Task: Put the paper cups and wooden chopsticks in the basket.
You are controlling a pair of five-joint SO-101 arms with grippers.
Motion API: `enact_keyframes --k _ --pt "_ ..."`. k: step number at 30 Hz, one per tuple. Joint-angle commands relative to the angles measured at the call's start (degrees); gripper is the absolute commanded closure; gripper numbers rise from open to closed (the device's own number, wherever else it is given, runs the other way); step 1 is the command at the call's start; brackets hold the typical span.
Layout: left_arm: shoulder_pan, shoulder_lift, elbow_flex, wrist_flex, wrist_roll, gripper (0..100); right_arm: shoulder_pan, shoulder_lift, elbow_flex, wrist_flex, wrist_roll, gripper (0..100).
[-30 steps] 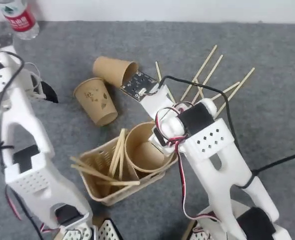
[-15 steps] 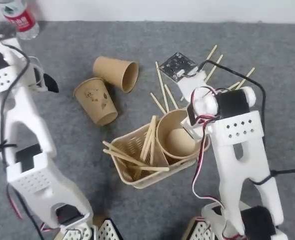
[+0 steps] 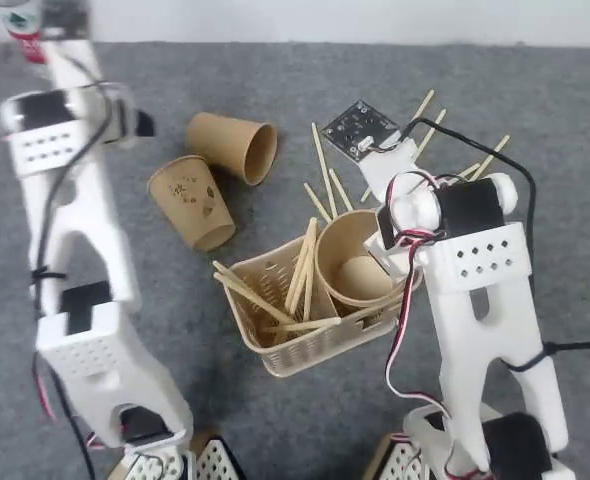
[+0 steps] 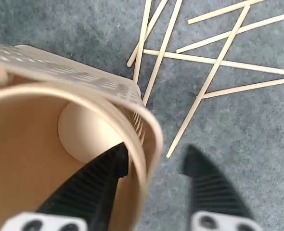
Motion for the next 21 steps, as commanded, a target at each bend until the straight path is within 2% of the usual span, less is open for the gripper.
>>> enact_keyframes --k 1,6,10,15,21 --pt "8.70 -3.78 -0.66 -2.11 -0.79 72 -1.63 -1.19 -4.48 0.13 2.81 75.2" --pt "13.54 -3.43 -0.31 -4.57 -0.53 63 -1.80 -1.27 -14.59 2.33 4.84 80.5" --pt "16.62 -2.81 -0.22 -5.98 -0.88 62 1.10 -1.19 -20.22 2.15 4.66 82.4" --pt "17.32 3.78 -0.04 -12.92 -1.14 62 3.47 -1.19 -20.04 2.15 4.57 82.1" --pt "17.49 9.93 -0.66 -16.70 -10.02 68 7.16 -1.19 -20.13 2.07 4.66 82.1"
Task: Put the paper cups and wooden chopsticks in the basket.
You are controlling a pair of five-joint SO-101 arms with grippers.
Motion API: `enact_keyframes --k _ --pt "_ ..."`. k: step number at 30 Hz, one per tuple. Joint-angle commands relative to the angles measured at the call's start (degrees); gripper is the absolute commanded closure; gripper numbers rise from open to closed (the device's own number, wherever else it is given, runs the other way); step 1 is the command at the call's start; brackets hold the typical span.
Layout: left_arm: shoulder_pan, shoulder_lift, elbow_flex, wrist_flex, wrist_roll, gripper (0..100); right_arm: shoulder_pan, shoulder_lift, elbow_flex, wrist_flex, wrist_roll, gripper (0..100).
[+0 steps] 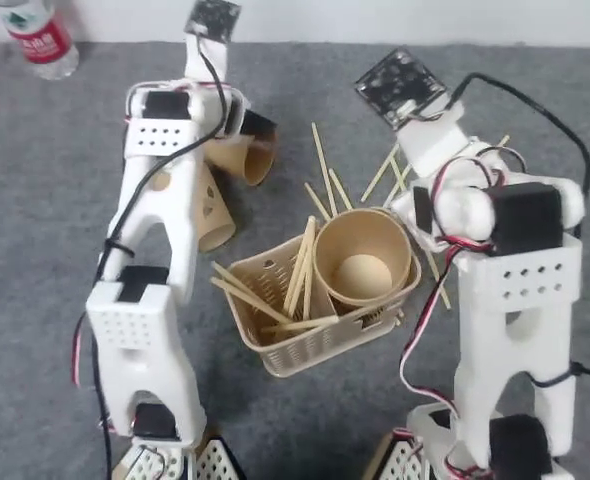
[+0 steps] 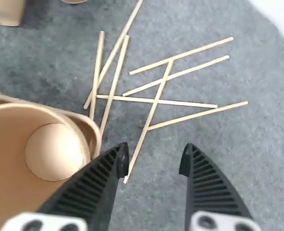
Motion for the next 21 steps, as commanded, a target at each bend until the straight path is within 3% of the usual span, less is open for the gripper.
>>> enact_keyframes --k 1,10,21 --pt "0.70 1.32 -1.01 -2.55 -7.21 68 1.71 -1.10 -2.81 1.45 0.70 82.1" --pt "-0.79 2.64 -0.57 -6.24 -13.63 69 1.27 -1.10 -2.81 1.54 0.62 82.1" --pt "-1.76 8.97 -1.45 -8.88 -13.80 69 1.27 -1.10 -2.73 1.80 0.62 82.1"
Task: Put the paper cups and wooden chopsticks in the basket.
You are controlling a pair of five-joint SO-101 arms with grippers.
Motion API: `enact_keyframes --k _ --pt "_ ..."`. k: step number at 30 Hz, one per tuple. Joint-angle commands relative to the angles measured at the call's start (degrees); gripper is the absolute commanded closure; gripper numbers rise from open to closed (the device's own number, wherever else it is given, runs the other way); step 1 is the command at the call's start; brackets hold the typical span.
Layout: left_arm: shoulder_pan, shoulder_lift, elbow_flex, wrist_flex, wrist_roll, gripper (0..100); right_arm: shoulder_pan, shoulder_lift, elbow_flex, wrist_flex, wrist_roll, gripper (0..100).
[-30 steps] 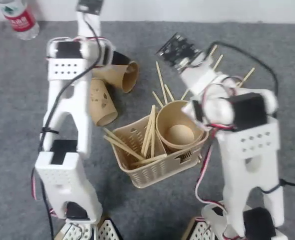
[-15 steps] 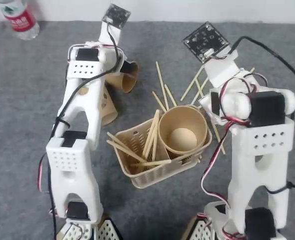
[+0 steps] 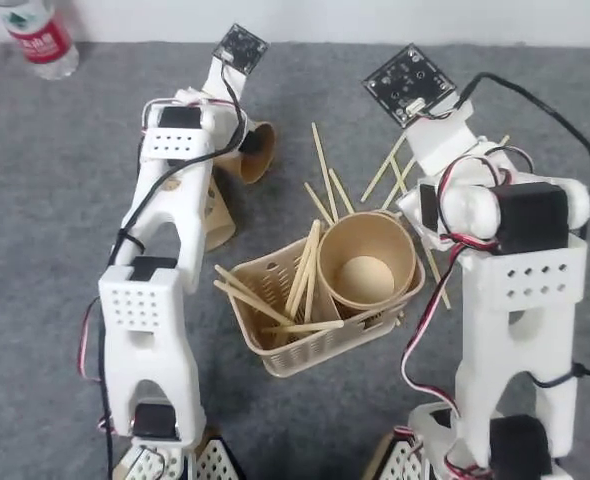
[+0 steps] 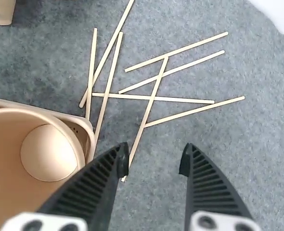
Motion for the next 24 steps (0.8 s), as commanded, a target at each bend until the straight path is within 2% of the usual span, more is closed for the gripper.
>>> enact_keyframes --k 1,7,21,24 --pt "-1.85 -0.53 -1.71 -1.05 -0.53 69 -0.04 -1.10 -2.73 1.71 0.53 82.1" --pt "-5.45 0.00 -3.47 -0.97 -3.78 69 -0.04 -0.48 -2.37 1.54 0.44 82.1" --pt "-12.66 0.00 -11.03 -0.79 -3.78 69 -1.01 -1.10 1.93 1.27 0.44 82.1" --pt "-13.01 -0.26 -11.03 -0.70 -6.33 78 -1.01 -1.10 1.93 1.27 0.44 82.1"
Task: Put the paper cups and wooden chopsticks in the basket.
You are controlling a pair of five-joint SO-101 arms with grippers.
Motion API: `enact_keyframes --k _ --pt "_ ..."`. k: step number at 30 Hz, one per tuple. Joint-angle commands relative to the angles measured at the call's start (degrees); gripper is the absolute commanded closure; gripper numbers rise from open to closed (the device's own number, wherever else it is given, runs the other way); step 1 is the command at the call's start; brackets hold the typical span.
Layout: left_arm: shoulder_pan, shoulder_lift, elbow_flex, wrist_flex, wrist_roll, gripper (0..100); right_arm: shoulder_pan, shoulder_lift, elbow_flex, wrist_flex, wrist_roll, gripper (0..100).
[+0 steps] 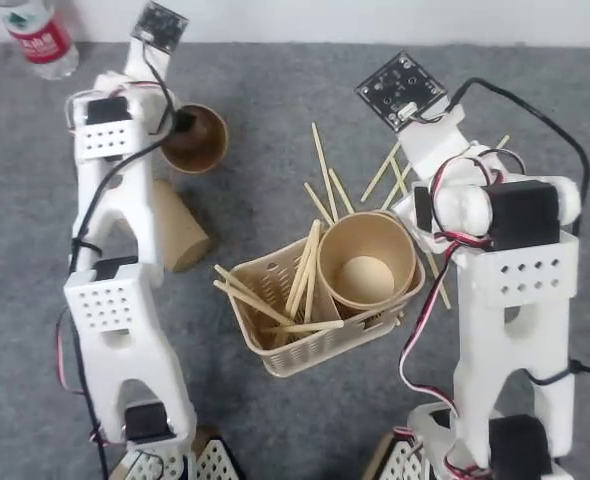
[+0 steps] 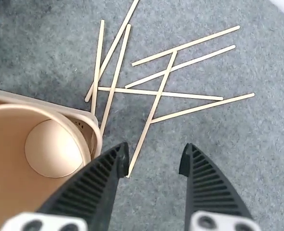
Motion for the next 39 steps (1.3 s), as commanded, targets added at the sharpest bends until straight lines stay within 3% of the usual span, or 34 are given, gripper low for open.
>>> enact_keyframes --k 1,4,11,16,22,27,30,34,38,39 --pt "-0.53 -0.79 -2.33 -0.53 -5.01 83 -0.22 -1.10 -0.35 1.27 0.44 82.1" --pt "-0.35 -0.18 -1.36 0.35 -9.05 98 -0.22 -1.10 -0.09 1.36 0.44 82.1" --pt "0.00 -0.26 -4.70 2.90 -9.23 99 0.04 -1.10 -0.09 1.45 0.44 82.1" --pt "-0.44 -4.66 -16.84 16.26 -1.85 99 0.22 -1.10 -0.09 1.54 0.26 82.2" --pt "-0.44 -6.86 -32.22 30.51 -1.05 99 0.48 -1.19 -0.18 1.80 -4.84 82.3" --pt "-0.09 -8.35 -47.78 44.31 -0.35 99 7.08 -5.41 -0.44 1.36 -6.86 82.3" --pt "0.62 -10.20 -54.64 47.03 5.98 99 11.03 -10.95 -0.44 1.36 -6.86 82.3" --pt "1.58 -18.46 -53.23 47.03 13.10 99 16.66 -19.56 -0.09 1.27 -6.86 83.6" --pt "5.54 -28.84 -42.07 47.03 17.93 99 20.79 -26.51 0.00 1.27 -6.95 99.6" --pt "7.03 -31.74 -38.37 47.03 19.52 99 21.49 -27.91 0.00 1.27 -6.95 99.1"
